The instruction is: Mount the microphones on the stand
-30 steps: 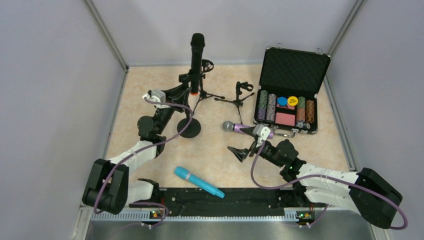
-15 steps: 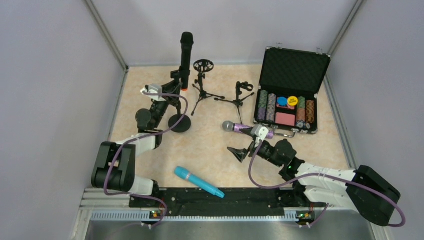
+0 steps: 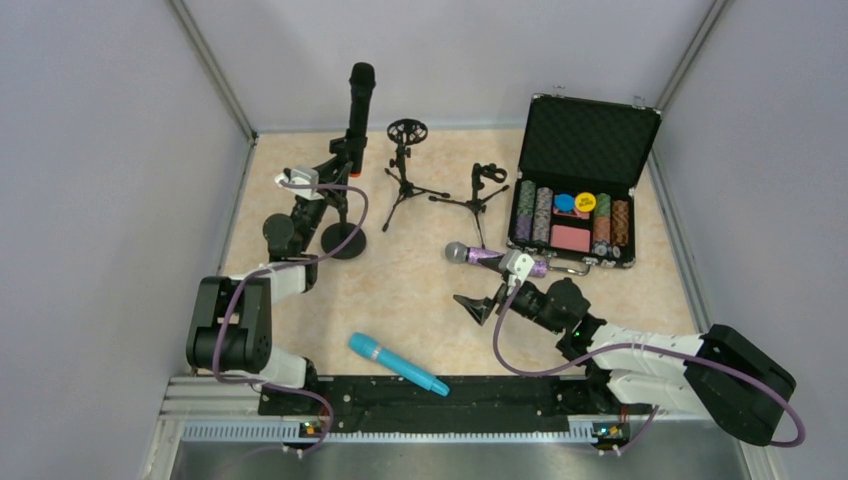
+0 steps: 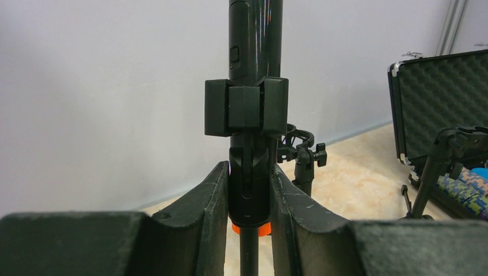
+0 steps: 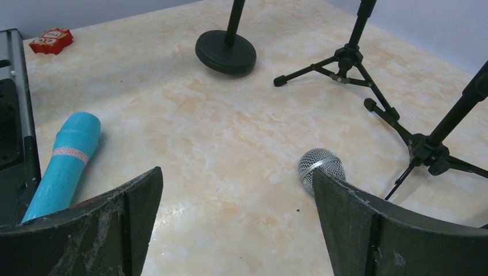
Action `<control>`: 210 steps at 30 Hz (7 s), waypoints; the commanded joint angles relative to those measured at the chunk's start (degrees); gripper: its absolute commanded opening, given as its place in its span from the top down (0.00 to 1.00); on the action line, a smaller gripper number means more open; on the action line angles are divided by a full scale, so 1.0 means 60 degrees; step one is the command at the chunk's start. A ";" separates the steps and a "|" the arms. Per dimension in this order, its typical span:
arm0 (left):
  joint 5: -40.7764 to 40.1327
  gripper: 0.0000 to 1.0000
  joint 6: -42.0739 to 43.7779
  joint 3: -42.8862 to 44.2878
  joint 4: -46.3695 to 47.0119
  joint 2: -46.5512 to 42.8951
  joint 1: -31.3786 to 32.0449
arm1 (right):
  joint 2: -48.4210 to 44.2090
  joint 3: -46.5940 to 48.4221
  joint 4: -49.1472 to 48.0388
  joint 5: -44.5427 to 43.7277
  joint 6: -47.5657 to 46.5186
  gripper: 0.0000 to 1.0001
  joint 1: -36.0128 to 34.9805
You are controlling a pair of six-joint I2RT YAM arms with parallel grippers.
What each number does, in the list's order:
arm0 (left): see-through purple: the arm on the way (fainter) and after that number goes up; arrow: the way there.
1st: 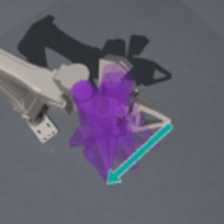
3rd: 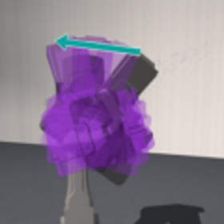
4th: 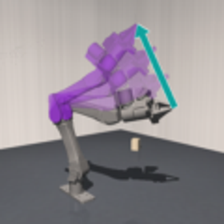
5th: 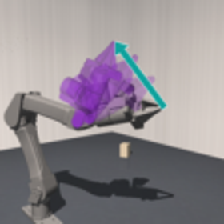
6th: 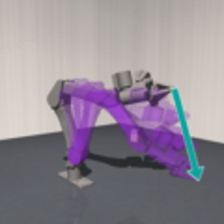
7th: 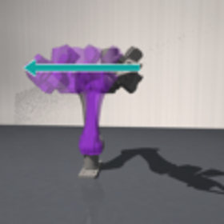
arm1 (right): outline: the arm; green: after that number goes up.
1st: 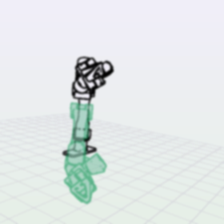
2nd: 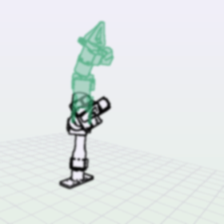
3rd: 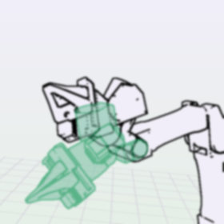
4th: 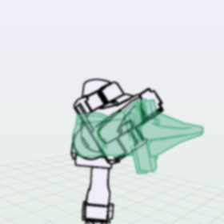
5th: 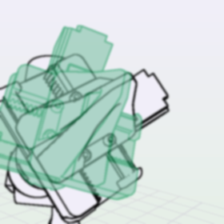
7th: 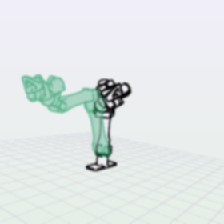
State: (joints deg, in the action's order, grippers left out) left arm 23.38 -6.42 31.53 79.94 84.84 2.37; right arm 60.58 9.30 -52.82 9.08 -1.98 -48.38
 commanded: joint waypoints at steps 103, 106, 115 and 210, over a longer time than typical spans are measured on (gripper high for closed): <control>-0.0119 0.01 -0.7727 0.2648 -1.4412 -0.8992 -0.0062 | -0.0744 0.1453 0.2125 -0.0980 0.4735 0.01 -0.0083; -0.0368 0.01 -0.8525 0.2762 -1.5193 -0.8477 -0.0034 | -0.0746 0.1438 0.2166 -0.1040 0.4718 0.01 -0.0086; -0.1495 0.01 -0.9208 0.3676 -1.6066 -0.7806 0.1079 | -0.0685 0.1226 0.1974 -0.1282 0.4277 0.01 -0.0081; -0.0999 0.03 -0.1037 0.9156 -1.6361 -0.1217 0.5098 | -0.0139 0.3520 0.7682 0.1341 0.4029 0.01 0.3319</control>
State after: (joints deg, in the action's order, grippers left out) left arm 24.34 -17.21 82.37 -17.89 74.85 30.85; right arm 57.25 27.51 -7.75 16.21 25.08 -29.10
